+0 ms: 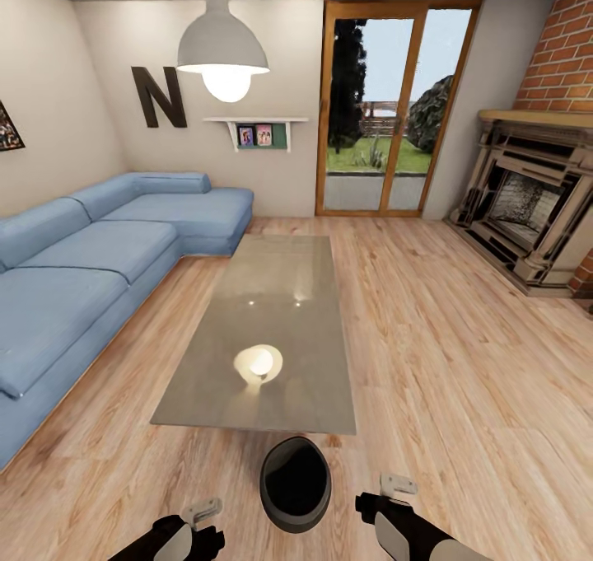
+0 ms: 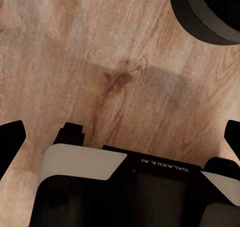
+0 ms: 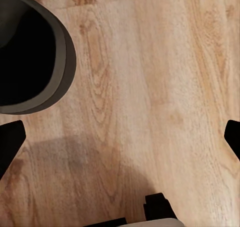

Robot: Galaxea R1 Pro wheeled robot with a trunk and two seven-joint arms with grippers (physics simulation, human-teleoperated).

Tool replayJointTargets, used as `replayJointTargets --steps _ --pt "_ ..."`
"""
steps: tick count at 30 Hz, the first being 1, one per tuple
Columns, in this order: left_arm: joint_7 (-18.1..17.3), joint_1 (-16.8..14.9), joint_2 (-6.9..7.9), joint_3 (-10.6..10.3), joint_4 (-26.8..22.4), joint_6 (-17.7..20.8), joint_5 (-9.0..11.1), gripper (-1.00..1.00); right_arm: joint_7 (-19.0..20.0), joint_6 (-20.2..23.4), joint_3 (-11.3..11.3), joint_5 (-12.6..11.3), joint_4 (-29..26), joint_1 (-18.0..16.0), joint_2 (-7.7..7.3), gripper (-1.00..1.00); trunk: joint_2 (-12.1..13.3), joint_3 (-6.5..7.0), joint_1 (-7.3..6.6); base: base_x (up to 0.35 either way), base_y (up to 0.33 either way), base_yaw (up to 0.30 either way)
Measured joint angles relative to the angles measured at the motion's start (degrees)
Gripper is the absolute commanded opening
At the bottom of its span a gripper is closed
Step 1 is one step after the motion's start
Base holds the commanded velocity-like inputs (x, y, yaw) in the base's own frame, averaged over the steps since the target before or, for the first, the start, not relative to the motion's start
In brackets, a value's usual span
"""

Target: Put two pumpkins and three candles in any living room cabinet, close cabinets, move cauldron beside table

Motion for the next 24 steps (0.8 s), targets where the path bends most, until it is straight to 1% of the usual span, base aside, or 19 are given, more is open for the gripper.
replayJointTargets --steps 5,16,24 --pt "0.03 -0.01 -0.01 0.00 -0.03 -0.11 -0.01 1.00 -0.06 0.00 -0.01 -0.07 0.00 0.01 -0.01 1.00 0.00 0.00 0.00 0.000 0.000 -0.168" --pt "0.05 -0.02 -0.04 -0.08 -0.04 -0.32 0.00 1.00 -0.03 0.00 -0.01 -0.08 -0.01 0.01 -0.01 1.00 0.00 0.00 0.00 -0.003 0.000 -0.269" --pt "0.19 -0.03 -0.05 -0.10 -0.04 -0.39 -0.03 1.00 -0.02 0.09 -0.01 -0.08 -0.01 0.01 -0.01 1.00 0.00 0.00 0.01 -0.130 0.000 -0.277"
